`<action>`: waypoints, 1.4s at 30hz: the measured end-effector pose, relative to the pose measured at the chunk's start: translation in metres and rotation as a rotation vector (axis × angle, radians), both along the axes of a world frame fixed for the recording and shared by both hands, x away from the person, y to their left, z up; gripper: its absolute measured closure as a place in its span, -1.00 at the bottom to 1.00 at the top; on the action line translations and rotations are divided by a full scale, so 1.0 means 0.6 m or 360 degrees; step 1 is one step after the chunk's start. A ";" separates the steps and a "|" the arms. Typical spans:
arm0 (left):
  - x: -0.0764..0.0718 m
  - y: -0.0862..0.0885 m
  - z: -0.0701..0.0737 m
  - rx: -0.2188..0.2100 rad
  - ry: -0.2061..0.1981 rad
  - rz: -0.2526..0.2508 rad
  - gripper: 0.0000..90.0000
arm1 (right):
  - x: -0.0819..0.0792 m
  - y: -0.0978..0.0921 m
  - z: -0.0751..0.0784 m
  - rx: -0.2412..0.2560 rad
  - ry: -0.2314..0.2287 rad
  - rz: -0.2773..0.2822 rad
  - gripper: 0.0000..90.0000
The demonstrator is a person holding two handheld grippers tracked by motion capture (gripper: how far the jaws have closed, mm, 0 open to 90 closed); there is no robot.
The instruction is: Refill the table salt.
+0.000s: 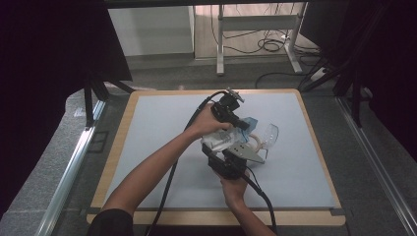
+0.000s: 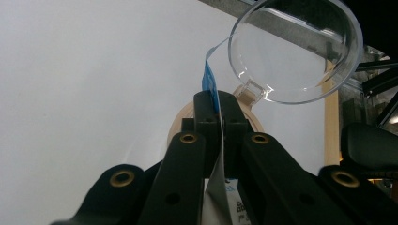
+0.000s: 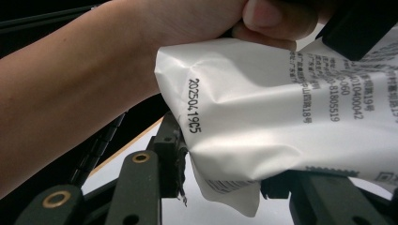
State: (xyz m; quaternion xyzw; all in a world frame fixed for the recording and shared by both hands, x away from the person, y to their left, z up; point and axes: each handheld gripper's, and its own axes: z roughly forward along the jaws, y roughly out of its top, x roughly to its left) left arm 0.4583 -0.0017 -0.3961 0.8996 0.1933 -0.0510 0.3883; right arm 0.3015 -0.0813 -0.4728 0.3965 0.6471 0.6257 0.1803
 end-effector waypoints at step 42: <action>-0.005 0.014 -0.013 -0.0066 -0.0022 0.0043 0.98 | -0.001 0.004 -0.019 -0.0048 -0.0010 0.0005 0.29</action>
